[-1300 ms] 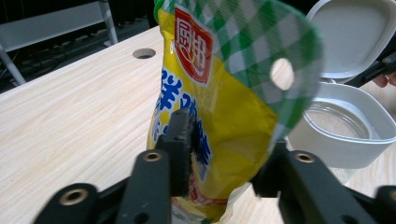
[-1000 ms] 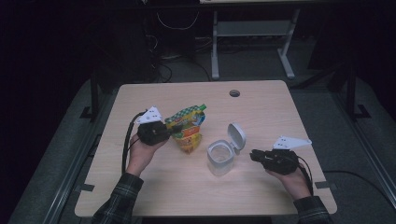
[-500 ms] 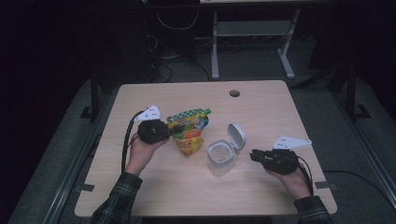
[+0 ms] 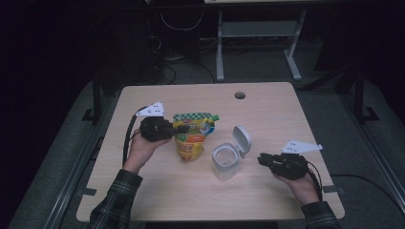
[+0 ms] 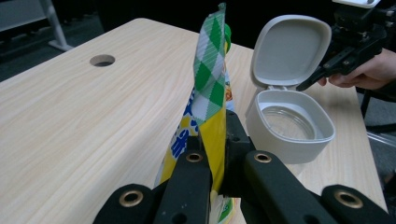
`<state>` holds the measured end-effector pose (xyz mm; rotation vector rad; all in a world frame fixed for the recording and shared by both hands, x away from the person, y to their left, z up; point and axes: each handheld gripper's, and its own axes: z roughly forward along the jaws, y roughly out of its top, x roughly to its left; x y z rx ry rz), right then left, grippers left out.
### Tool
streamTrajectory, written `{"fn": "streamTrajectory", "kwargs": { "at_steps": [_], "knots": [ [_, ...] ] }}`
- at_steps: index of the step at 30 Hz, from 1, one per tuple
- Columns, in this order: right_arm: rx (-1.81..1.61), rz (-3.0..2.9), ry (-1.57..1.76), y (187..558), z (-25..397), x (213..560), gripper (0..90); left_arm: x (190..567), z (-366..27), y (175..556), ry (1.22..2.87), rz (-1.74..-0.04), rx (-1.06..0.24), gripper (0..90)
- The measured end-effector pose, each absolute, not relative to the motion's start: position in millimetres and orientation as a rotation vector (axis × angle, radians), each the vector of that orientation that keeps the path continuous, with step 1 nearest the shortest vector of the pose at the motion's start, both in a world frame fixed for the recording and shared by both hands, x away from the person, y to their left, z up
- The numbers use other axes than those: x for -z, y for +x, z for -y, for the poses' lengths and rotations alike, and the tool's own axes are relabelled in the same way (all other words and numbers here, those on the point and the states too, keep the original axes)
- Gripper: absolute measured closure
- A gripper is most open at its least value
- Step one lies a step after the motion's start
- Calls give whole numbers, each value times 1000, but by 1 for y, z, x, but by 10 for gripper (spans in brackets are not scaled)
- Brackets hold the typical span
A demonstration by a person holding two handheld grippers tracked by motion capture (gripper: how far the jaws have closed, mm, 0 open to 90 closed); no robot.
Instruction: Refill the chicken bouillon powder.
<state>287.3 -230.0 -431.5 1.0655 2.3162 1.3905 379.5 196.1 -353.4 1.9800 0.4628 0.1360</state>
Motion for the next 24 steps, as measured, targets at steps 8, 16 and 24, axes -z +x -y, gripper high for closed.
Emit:
{"fn": "streamTrajectory", "kwargs": {
  "at_steps": [8, 16, 24],
  "knots": [
    [-1370, -2326, 1048, 274, 227, 431, 899, 341, -200, 374, 1937, -431, -129, 900],
    [-1433, -2367, 968, 267, 215, 424, 899, 331, -200, 365, 1918, -411, -121, 900],
    [-1482, -2380, 915, 263, 204, 416, 900, 323, -203, 359, 1896, -404, -108, 900]
  ]
}}
